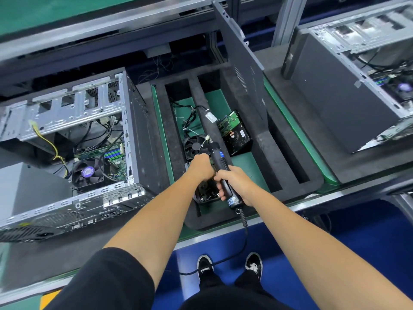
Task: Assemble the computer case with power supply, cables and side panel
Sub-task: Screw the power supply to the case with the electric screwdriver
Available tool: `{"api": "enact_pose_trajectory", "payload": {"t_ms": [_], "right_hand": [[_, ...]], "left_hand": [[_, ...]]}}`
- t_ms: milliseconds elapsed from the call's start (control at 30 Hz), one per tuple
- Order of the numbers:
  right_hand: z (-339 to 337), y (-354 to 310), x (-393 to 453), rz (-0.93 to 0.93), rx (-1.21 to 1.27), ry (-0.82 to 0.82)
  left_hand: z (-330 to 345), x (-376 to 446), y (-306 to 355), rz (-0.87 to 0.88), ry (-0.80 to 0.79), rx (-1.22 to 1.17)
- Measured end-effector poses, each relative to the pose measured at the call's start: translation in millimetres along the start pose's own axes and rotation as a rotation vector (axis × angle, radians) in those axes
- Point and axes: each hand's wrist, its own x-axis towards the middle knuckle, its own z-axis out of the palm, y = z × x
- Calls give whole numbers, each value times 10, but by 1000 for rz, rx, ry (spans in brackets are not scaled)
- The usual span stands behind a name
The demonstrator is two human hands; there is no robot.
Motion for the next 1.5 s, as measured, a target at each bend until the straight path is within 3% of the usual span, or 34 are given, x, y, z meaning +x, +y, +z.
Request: {"api": "enact_pose_trajectory", "payload": {"t_ms": [133,233,433,833,1167,1367,1500], "right_hand": [[0,-2,-9,-6,-24,-9],[2,-15,-16,-15,-44,-30],[-62,-32,-69,-6,-71,-104],[-42,-121,-291,-37,-148,-280],[-107,-129,-455,-53,-131,-301],[-94,-112,-569,-42,-125,-319],[-68,-108,-653,-42,-121,-329]], "left_hand": [[-112,35,-12,-75,201,-259],[-191,53,-27,-134,341,-587],[-360,27,-58,-259,395,-1071],[-588,-239,-19,-245,565,-884],[-605,-383,114,-336,447,-1315],[-619,-505,111,-347,465,-1267],[-731,-611,12,-280,332,-1218]]}}
